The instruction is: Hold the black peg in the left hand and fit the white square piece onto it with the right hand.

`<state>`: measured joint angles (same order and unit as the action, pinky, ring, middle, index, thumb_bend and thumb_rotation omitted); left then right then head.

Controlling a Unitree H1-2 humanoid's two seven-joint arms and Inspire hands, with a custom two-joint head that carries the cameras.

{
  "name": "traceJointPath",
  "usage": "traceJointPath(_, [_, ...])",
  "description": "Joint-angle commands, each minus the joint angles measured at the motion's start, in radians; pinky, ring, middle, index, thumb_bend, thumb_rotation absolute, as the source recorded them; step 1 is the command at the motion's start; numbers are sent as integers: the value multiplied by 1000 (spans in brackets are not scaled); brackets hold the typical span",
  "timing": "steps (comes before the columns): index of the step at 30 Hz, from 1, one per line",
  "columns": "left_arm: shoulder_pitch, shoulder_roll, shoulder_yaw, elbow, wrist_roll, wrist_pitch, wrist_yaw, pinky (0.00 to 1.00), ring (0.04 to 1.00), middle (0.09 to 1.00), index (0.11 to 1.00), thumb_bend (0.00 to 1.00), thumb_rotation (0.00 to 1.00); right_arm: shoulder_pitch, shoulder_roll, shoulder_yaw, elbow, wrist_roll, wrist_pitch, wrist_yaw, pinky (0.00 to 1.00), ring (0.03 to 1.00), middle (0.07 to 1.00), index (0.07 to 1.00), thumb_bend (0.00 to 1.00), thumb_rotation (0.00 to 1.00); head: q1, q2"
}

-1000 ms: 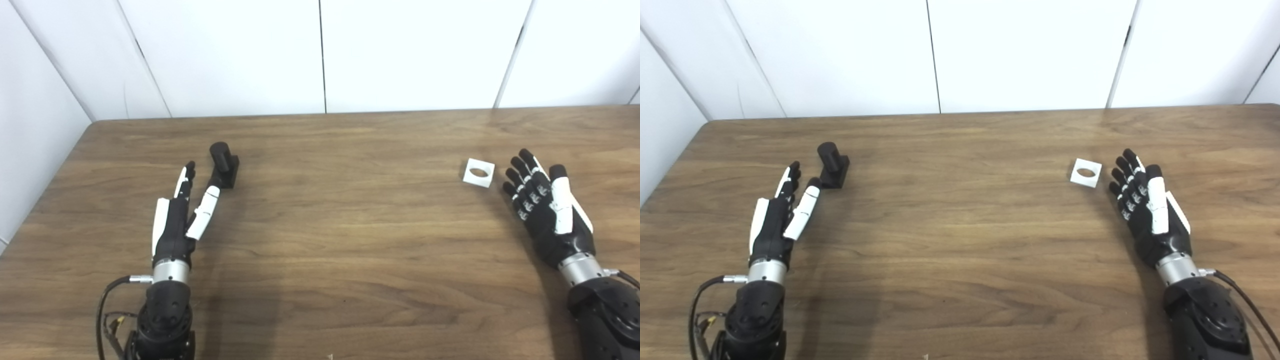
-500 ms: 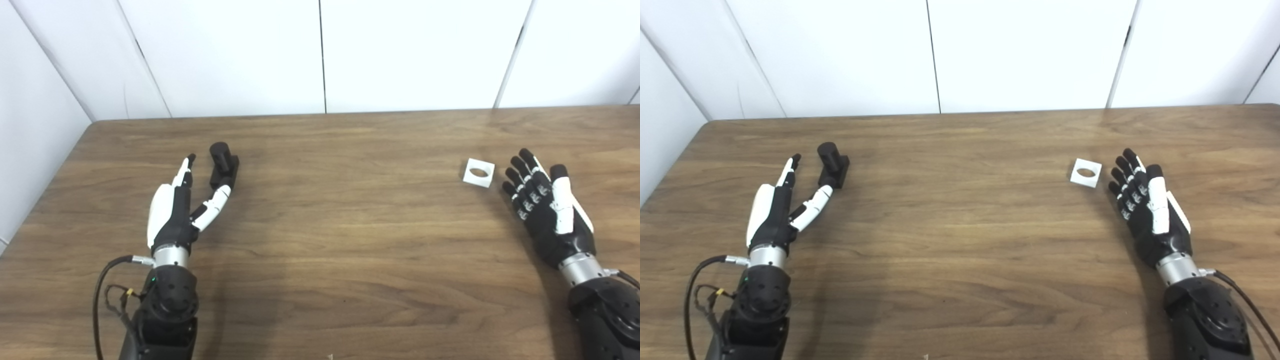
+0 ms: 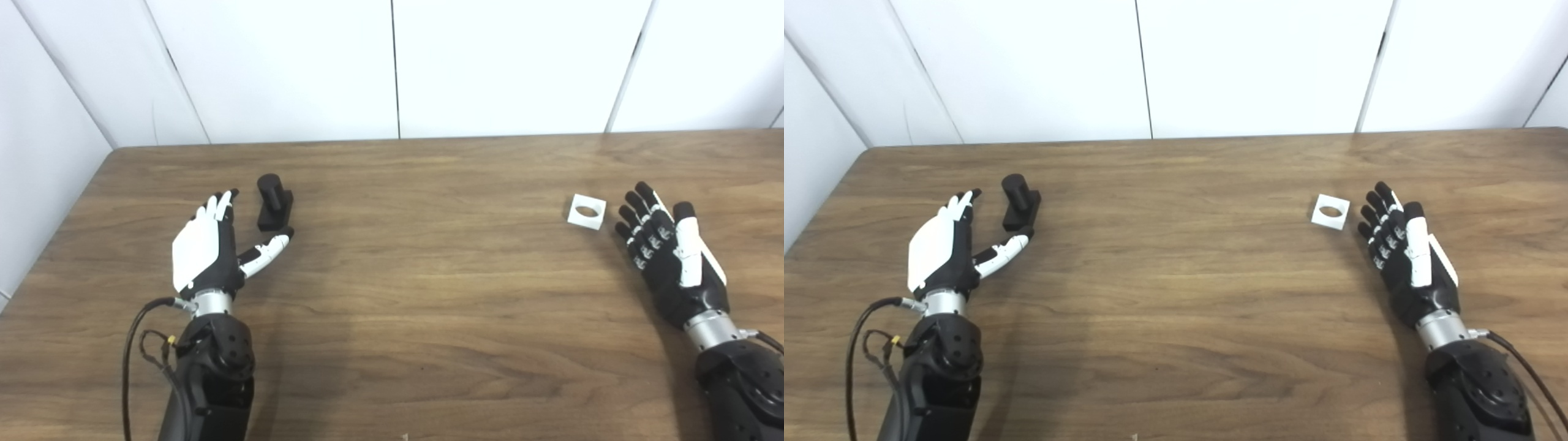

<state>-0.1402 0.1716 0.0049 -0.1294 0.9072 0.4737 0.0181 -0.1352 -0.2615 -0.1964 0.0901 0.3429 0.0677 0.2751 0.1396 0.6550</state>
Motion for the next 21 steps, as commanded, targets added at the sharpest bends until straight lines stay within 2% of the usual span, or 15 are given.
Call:
traceJointPath(1, [-51, 11, 9, 0, 60, -4, -1, 1000, 1000, 1000, 928, 703, 585, 7, 10, 5, 28, 9, -34, 13, 1000, 1000, 1000, 1000, 626, 989, 0, -2])
traceJointPath(11, [-109, -18, 45, 45, 169, -4, -67, 1000, 1000, 1000, 912, 716, 562, 16, 15, 8, 22, 2, -32, 7, 1000, 1000, 1000, 1000, 615, 1000, -4, -6])
traceJointPath(21, [-160, -33, 64, 104, 230, -4, -88, 1000, 1000, 1000, 903, 750, 595, 26, 23, 9, 14, 0, -28, 0, 1000, 1000, 1000, 1000, 610, 1000, -6, -8])
